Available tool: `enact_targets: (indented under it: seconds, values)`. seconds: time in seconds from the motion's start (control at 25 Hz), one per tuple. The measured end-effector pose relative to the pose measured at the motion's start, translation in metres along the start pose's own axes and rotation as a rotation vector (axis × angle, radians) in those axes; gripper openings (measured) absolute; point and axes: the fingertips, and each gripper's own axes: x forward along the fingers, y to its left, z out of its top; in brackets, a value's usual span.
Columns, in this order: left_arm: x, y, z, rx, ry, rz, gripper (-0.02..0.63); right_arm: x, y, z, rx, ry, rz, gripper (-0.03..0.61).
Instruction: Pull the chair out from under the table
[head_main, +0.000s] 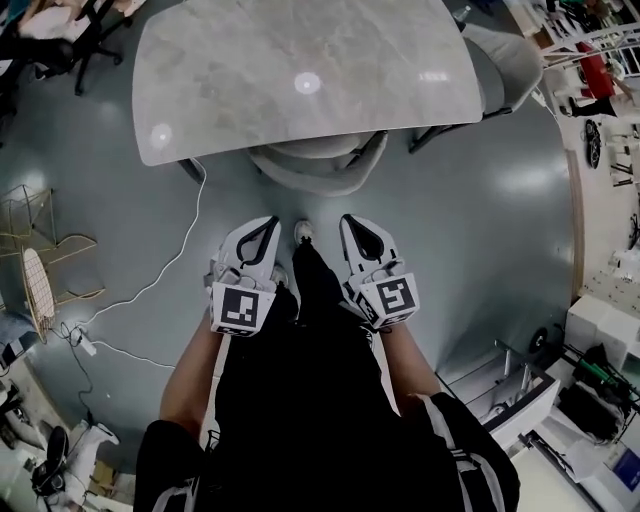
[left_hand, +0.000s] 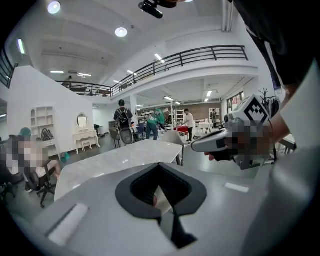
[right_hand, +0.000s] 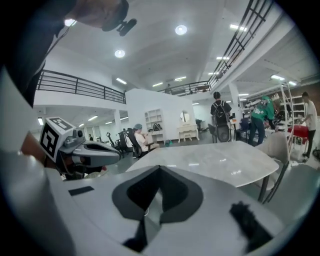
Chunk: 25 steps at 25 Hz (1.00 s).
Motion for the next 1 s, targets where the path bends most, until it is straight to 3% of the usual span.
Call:
enact_targets:
  seconds: [0.36,0.8,1.0]
  values:
    - [0.055,-0.012,-0.068,0.098,0.143,-0.065,0.009,0.030,-0.032,-0.057,0.021,0.126,0.025,0.017]
    - [0.100,-0.024,-0.107,0.296,0.243,-0.143,0.011,0.054,-0.039,-0.101,-0.128,0.272,0.098,0.022]
    - [0.115,-0.027,-0.133,0.396,0.317,-0.208,0.047,0.065,-0.041,-0.113,-0.162,0.315,0.138,0.083]
